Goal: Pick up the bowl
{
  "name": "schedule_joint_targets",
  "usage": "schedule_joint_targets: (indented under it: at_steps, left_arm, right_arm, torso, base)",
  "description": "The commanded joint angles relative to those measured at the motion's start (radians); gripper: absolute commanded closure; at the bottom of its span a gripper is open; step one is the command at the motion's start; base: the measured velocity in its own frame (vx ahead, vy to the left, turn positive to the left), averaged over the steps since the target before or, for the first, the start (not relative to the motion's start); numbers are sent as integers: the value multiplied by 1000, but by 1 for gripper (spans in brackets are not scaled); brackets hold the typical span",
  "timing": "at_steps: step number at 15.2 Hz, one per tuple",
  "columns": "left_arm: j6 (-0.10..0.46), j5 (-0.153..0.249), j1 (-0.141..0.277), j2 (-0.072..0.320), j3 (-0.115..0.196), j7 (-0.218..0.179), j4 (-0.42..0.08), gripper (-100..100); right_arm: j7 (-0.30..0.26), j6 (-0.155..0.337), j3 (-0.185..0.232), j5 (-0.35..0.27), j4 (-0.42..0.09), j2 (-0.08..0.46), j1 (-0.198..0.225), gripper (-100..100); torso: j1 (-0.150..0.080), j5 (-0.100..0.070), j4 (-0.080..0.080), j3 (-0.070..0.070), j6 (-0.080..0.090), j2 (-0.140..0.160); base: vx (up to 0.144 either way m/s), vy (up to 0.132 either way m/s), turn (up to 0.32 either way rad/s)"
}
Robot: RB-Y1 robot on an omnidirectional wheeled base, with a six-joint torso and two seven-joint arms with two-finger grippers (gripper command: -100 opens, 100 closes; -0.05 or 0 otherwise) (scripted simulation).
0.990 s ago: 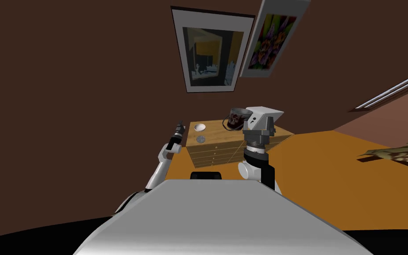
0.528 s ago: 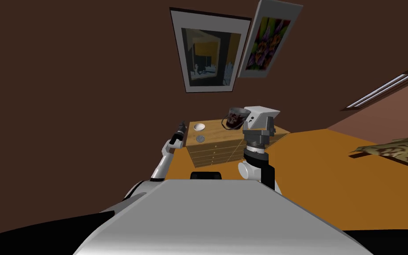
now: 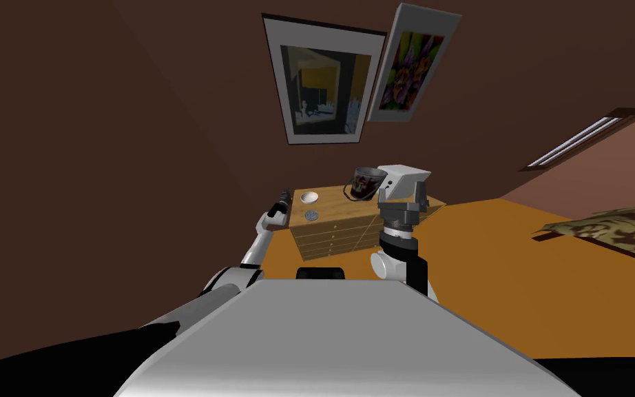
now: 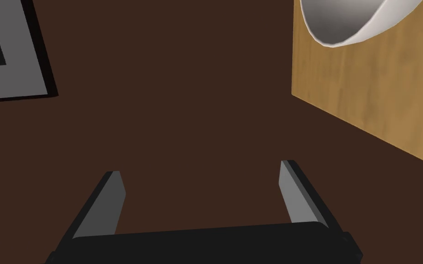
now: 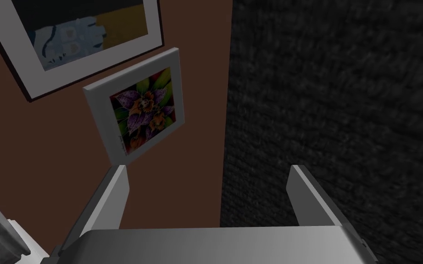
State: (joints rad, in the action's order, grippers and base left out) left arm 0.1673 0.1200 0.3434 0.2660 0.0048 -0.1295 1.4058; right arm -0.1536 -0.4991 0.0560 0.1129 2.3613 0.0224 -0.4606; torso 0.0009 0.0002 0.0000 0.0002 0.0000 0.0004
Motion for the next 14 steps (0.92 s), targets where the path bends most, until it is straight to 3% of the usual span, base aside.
schedule_joint_targets:
  at_steps: [1,3,4,6,8,10,11,13,14]
  left_arm:
    - [50,8,50,-7,3,-2,-50,-100]
    - [60,8,68,-7,3,-2,-88,-100]
    - [97,18,109,-9,5,-5,-119,-100]
    - [112,18,124,-9,5,-5,-155,-100]
    - [163,28,181,-12,6,-8,-211,-100]
    - [163,28,181,-12,6,-8,-221,-100]
    - [213,37,222,-15,7,-11,-253,-100]
    - [213,37,236,-15,7,-11,-287,-100]
    - [253,47,276,-18,8,-13,-317,-100]
  right_arm:
    - [0,0,0,0,0,0,0,0]
    - [0,0,0,0,0,0,0,0]
    - [0,0,0,0,0,0,0,0]
    - [0,0,0,0,0,0,0,0]
    - [0,0,0,0,0,0,0,0]
    - [0,0,0,0,0,0,0,0]
    - [0,0,0,0,0,0,0,0]
    - [0,0,0,0,0,0,0,0]
    - [0,0,0,0,0,0,0,0]
  torso:
    - [0,0,0,0,0,0]
    - [0,0,0,0,0,0]
    - [0,0,0,0,0,0]
    - [0,0,0,0,0,0]
    - [0,0,0,0,0,0]
    - [0,0,0,0,0,0]
    - [0,0,0,0,0,0]
    - [0,0,0,0,0,0]
    - [0,0,0,0,0,0]
  base:
    - [-19,12,-45]
    - [-17,12,-36]
    - [-17,15,-52]
    - [-15,16,-39]
    - [-12,15,-48]
    - [-6,9,-8]
    - [-7,7,-33]
    - [-8,12,-40]
    - [-8,14,-47]
